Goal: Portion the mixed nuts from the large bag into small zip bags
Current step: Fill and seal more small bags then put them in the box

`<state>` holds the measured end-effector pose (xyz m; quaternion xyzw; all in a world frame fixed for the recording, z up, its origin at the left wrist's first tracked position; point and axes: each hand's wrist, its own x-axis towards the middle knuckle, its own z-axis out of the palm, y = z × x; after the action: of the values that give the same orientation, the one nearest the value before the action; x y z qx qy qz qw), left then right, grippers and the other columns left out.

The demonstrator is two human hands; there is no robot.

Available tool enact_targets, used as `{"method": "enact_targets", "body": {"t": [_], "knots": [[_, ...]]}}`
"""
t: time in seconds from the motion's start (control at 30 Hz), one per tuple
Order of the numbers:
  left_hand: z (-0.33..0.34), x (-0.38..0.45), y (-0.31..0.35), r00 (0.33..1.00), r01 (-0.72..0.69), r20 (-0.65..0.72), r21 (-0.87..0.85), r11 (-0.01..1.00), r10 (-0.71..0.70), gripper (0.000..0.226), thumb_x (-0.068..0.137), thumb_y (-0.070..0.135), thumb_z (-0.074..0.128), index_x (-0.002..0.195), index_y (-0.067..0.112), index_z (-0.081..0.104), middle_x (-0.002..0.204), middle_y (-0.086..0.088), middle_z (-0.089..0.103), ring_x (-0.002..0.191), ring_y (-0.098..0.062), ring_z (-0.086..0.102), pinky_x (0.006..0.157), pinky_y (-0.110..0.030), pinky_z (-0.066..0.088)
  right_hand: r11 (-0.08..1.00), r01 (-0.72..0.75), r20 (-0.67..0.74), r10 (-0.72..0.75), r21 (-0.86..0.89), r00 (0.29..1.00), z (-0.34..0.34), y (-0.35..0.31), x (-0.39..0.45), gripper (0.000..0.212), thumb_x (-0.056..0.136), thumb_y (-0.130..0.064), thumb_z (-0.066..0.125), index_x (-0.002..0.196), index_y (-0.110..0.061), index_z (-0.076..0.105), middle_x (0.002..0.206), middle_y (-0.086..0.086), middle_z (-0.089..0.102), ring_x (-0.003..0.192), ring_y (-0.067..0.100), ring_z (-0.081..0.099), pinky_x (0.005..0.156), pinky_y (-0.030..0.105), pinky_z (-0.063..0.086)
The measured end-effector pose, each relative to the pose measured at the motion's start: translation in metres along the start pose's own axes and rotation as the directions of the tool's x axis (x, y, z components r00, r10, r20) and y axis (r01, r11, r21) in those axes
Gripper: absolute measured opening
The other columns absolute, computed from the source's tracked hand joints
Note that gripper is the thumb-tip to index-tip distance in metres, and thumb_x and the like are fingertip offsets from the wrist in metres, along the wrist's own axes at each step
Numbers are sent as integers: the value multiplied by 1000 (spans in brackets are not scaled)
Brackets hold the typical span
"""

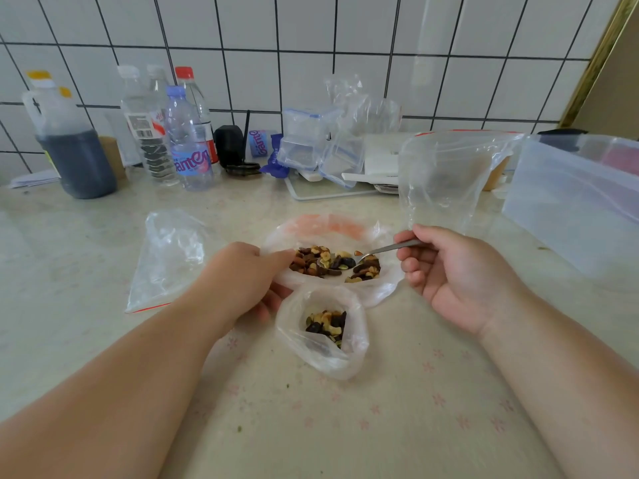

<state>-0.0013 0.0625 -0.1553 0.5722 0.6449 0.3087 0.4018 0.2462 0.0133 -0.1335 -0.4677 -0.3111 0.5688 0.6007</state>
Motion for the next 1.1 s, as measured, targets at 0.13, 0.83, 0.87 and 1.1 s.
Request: {"method": "enact_targets", "body": {"t": [0.13,0.83,0.87,1.1], "knots": [[1,1,-1,997,-48,-56,66,997,52,27,93,31,61,82,7,67,56,-5,72,37,-18,55,43,-24,45,997,49,124,-41,-59,991,2,-4,-7,39,99,-21,53,69,-7,73,59,8,58,44,12,48,39,20,36],[4,-4,6,974,-184,-140,-34,982,178,16,105,37,51,98,25,59,94,-4,73,69,-19,77,59,-37,64,763,394,4,-457,-512,889,-8,0,-6,30,99,-29,58,75,-23,75,65,-2,67,55,10,58,52,22,48],[4,-5,8,980,-163,-140,-133,978,144,13,105,34,52,99,26,59,96,-4,73,66,-17,78,53,-30,62,750,401,35,-452,-526,892,-7,1,-6,29,99,-28,58,76,-24,76,66,-2,68,56,10,58,54,23,49],[2,-3,18,992,-128,-58,-417,900,114,19,94,24,72,100,36,58,106,-6,70,77,-20,79,67,-39,65,592,552,323,-454,-587,830,2,13,-14,21,98,-32,58,88,-31,76,74,-1,70,68,10,65,63,20,51]]}}
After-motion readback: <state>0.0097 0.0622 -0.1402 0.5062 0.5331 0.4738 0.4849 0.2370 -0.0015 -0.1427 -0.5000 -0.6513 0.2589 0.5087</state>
